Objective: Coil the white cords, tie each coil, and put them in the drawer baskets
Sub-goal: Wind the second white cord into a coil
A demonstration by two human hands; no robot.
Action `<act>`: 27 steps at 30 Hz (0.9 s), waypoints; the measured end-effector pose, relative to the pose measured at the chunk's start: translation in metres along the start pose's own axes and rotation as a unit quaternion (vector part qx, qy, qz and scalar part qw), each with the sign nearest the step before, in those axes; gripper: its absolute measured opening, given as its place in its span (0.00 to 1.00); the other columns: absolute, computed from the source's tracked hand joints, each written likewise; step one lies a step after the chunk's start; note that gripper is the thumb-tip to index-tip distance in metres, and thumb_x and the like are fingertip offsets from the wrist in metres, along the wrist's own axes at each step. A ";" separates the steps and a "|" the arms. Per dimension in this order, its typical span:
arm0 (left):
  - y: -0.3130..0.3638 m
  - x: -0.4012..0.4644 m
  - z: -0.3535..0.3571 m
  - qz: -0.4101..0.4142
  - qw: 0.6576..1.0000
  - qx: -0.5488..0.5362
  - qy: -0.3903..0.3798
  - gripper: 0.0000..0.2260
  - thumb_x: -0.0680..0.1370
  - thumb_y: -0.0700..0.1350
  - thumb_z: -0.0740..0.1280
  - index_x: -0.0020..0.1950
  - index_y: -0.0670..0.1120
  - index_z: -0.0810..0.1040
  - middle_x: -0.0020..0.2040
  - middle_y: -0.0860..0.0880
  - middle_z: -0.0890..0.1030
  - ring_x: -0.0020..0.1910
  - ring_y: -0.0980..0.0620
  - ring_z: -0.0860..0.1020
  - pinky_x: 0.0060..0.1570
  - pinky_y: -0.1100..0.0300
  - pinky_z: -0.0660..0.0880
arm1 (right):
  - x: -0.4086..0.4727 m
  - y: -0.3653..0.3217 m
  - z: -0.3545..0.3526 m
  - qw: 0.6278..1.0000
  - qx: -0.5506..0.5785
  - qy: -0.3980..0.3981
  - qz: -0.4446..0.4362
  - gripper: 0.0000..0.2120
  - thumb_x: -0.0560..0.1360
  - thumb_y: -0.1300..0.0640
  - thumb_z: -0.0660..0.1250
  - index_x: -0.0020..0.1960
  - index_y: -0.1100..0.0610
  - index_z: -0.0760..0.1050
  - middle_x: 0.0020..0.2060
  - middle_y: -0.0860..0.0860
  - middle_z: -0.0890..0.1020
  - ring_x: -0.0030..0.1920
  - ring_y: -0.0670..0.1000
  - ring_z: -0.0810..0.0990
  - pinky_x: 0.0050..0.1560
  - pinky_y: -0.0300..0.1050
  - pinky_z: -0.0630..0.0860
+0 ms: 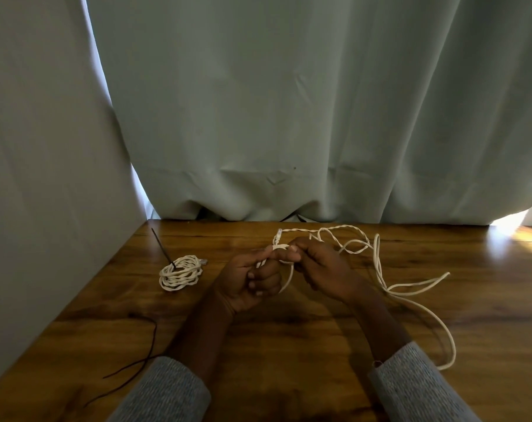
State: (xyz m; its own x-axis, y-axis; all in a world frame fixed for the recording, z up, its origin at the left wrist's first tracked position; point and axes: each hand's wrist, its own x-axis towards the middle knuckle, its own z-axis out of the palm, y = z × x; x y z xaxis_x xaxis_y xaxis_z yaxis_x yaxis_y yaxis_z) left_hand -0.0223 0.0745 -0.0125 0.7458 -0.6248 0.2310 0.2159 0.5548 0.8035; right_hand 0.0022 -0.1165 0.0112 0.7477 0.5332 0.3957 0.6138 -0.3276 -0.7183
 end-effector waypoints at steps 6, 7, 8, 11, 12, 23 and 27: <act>0.005 -0.003 0.003 0.068 0.996 0.023 0.055 0.24 0.81 0.40 0.58 0.74 0.30 0.63 0.29 0.52 0.69 0.27 0.58 0.68 0.31 0.63 0.70 | 0.003 0.011 0.008 0.985 -0.172 -0.009 -0.031 0.15 0.85 0.50 0.54 0.66 0.51 0.74 0.38 0.42 0.79 0.38 0.41 0.78 0.43 0.43 0.75; 0.005 -0.003 0.003 0.074 0.995 0.023 0.063 0.25 0.80 0.40 0.61 0.74 0.30 0.62 0.30 0.51 0.70 0.28 0.57 0.69 0.32 0.62 0.71 | 0.004 0.012 0.008 0.979 -0.198 -0.004 -0.039 0.16 0.85 0.49 0.53 0.68 0.51 0.73 0.41 0.45 0.82 0.39 0.43 0.79 0.45 0.46 0.76; 0.006 -0.004 0.002 0.079 0.994 0.018 0.069 0.27 0.79 0.41 0.64 0.74 0.30 0.61 0.31 0.50 0.71 0.29 0.56 0.71 0.33 0.61 0.73 | 0.004 0.012 0.009 0.976 -0.212 -0.002 -0.042 0.17 0.85 0.48 0.53 0.69 0.51 0.72 0.44 0.48 0.83 0.41 0.44 0.79 0.46 0.47 0.76; 0.007 -0.002 -0.002 0.110 0.990 0.000 0.093 0.33 0.75 0.43 0.72 0.73 0.30 0.62 0.34 0.48 0.75 0.32 0.53 0.76 0.37 0.59 0.75 | 0.002 0.013 0.010 0.977 -0.211 -0.006 -0.039 0.16 0.85 0.50 0.55 0.67 0.53 0.74 0.51 0.52 0.84 0.46 0.45 0.79 0.48 0.42 0.72; 0.007 0.000 -0.004 0.131 0.985 -0.017 0.108 0.34 0.73 0.43 0.74 0.72 0.30 0.64 0.36 0.47 0.78 0.34 0.52 0.78 0.38 0.58 0.78 | 0.001 0.012 0.012 0.975 -0.216 -0.009 -0.045 0.15 0.84 0.50 0.55 0.66 0.53 0.74 0.52 0.52 0.84 0.47 0.46 0.79 0.49 0.41 0.71; 0.006 0.019 -0.005 0.210 0.945 -0.068 0.242 0.18 0.81 0.37 0.54 0.68 0.30 0.67 0.61 0.34 0.80 0.62 0.38 0.79 0.63 0.41 0.75 | 0.001 -0.009 0.030 0.956 -0.257 -0.137 0.021 0.10 0.79 0.57 0.66 0.60 0.53 0.78 0.53 0.49 0.81 0.54 0.51 0.81 0.47 0.39 0.74; 0.002 0.025 -0.004 0.218 0.924 -0.013 0.313 0.15 0.84 0.35 0.50 0.69 0.34 0.65 0.52 0.35 0.83 0.53 0.39 0.83 0.58 0.43 0.77 | 0.000 -0.011 0.030 0.947 -0.271 -0.168 0.027 0.10 0.76 0.55 0.69 0.57 0.53 0.80 0.50 0.49 0.82 0.48 0.49 0.80 0.46 0.43 0.78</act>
State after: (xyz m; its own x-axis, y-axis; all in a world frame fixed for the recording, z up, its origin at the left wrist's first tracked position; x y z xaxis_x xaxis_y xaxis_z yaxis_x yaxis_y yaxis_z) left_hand -0.0004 0.0618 -0.0074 0.9821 0.0967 0.1616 -0.1828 0.6970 0.6934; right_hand -0.0123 -0.0895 0.0021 0.7151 0.6922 0.0969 0.6847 -0.6658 -0.2966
